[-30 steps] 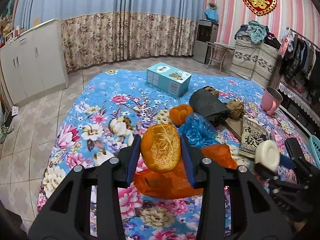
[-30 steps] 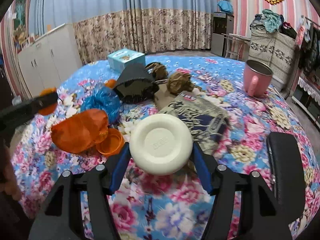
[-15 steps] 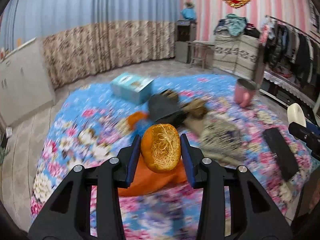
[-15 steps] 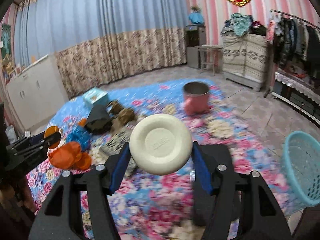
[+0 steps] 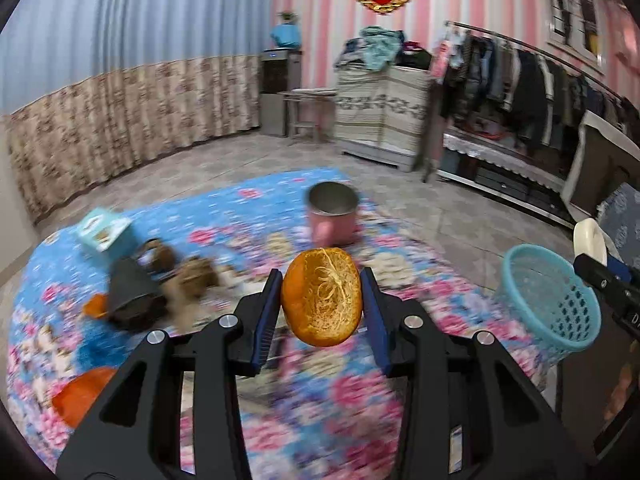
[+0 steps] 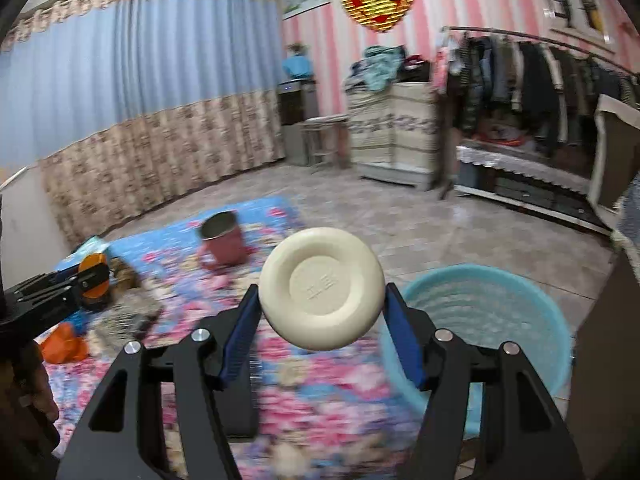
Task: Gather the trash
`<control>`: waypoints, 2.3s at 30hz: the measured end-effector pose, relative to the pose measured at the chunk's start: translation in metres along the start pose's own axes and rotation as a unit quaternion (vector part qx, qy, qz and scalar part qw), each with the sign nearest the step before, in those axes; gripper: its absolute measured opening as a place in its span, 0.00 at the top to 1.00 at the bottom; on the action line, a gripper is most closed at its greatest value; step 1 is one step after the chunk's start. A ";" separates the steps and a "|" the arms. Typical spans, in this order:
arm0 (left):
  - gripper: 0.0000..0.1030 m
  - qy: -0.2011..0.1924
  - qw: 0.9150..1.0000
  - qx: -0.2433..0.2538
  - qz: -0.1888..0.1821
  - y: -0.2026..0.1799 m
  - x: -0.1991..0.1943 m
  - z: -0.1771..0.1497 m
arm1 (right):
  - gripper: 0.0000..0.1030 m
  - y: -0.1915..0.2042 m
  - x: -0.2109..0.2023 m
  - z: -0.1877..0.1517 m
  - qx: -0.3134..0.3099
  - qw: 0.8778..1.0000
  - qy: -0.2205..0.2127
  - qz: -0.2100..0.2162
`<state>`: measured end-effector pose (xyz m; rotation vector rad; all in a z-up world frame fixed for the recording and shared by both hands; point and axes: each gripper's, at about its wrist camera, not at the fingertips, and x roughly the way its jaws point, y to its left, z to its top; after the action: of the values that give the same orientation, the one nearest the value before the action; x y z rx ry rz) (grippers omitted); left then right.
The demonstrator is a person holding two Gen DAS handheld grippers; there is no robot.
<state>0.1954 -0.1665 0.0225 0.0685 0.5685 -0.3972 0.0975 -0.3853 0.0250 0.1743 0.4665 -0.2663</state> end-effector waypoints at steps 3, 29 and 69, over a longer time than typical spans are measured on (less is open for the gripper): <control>0.63 -0.003 1.000 0.012 -0.023 -0.030 0.012 0.007 | 0.41 -0.035 -0.002 0.003 0.016 1.000 -0.008 -0.026; 0.62 0.031 0.976 0.153 -0.152 -0.276 0.109 -0.015 | 0.41 -0.185 0.018 -0.027 0.110 0.985 0.000 -0.129; 0.05 -0.018 0.997 0.057 -0.041 -0.153 0.058 0.035 | 0.08 -0.146 0.058 -0.033 0.085 0.987 0.029 -0.130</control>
<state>0.1994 -0.3336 0.0281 0.1472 0.5145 -0.5087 0.0904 -0.5287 -0.0462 0.2892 0.5256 -0.5589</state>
